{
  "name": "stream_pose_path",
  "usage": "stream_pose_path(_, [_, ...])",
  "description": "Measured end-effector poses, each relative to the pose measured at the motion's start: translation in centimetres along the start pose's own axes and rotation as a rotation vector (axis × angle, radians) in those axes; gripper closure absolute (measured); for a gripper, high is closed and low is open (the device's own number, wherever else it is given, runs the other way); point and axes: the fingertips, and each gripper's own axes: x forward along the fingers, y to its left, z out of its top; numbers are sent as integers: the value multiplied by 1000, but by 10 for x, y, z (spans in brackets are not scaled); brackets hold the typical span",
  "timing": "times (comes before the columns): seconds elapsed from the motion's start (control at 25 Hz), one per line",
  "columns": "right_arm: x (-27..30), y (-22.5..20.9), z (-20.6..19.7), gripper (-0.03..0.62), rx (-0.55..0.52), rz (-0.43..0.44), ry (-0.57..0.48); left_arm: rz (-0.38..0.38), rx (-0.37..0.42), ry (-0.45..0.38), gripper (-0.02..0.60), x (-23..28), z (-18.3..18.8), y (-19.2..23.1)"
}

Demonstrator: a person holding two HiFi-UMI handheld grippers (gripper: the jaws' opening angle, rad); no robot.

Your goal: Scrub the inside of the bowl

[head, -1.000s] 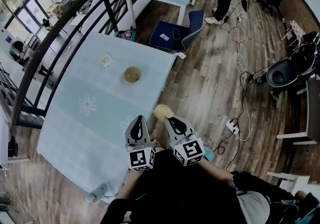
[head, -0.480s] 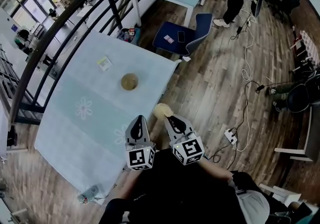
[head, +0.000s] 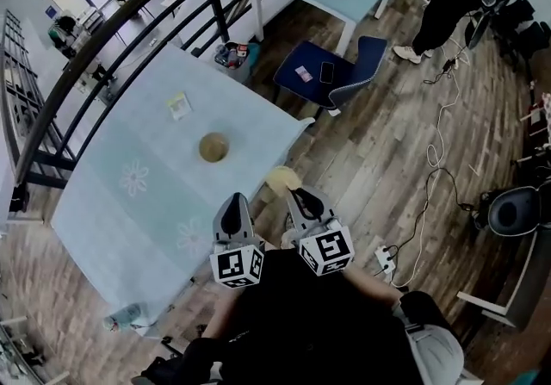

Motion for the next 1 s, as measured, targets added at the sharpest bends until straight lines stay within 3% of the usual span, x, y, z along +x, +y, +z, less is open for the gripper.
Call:
stream_pose_path(0.28, [17,-22,5,556,10,65,18,76,3,25,568,15,-3,-6])
stream_pose_path(0.56, [49,-19,-2,556,-6,122,78,167,-117,75,568,35,-20,24])
stream_pose_path(0.72, [74,-19,-1,556,-39,130,126,215,-238,107,568,58,-34,51])
stream_pose_path(1.0, [128,4,6,556,-118,205,175,279,-315,94,568,88,-47,98])
